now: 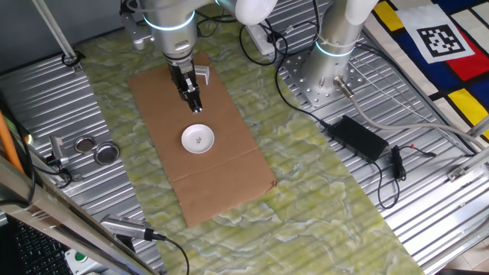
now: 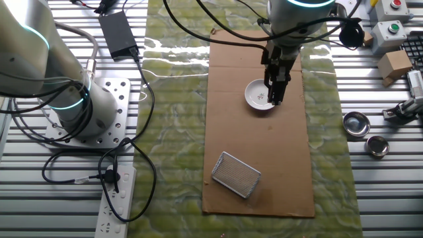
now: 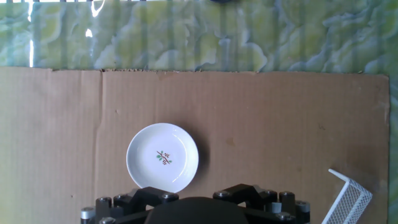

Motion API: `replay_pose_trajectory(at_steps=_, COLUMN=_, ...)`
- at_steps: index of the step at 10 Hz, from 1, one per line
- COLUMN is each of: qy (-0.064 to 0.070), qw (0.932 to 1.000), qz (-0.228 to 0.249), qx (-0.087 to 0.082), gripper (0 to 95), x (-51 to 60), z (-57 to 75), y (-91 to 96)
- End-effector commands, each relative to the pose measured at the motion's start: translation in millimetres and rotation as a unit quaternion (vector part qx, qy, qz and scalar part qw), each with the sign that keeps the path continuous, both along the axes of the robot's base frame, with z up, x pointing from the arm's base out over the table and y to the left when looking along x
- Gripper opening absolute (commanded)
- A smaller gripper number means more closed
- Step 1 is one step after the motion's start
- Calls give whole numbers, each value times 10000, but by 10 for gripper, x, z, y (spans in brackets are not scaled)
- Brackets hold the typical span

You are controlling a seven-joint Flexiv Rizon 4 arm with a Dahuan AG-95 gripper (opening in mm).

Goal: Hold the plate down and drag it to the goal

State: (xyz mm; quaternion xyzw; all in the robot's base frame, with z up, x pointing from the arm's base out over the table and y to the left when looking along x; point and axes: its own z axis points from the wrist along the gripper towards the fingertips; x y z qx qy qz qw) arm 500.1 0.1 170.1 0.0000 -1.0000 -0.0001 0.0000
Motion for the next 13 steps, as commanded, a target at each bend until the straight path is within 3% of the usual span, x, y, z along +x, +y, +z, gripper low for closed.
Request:
replay_pose_trajectory(at_steps=1, qy=0, qw=10000, qz=0, qx=-1, gripper=0, x=-1, z=-1, y=-1)
replay_pose_trajectory(at_steps=2, qy=193, qw=9910, qz=1278, qx=341, gripper=0, x=-1, z=-1, y=-1)
replay_pose_trajectory(at_steps=5, qy=205, qw=9908, qz=1307, qx=273, gripper=0, x=-1, z=-1, y=0)
replay_pose_trajectory(at_steps=6, qy=270, qw=9897, qz=1382, qx=250, gripper=0, x=0, z=-1, y=0)
replay_pose_trajectory(at_steps=8, qy=512, qw=9832, qz=1745, qx=137, gripper=0, x=1, z=-4, y=4)
replay_pose_trajectory(at_steps=10, qy=732, qw=9744, qz=2115, qx=221, gripper=0, x=24, z=-74, y=6)
replay_pose_trajectory(at_steps=11, qy=810, qw=9666, qz=2430, qx=101, gripper=0, x=63, z=-180, y=42)
replay_pose_trajectory(at_steps=13, qy=1199, qw=9500, qz=2814, qx=-633, gripper=0, x=104, z=-290, y=169)
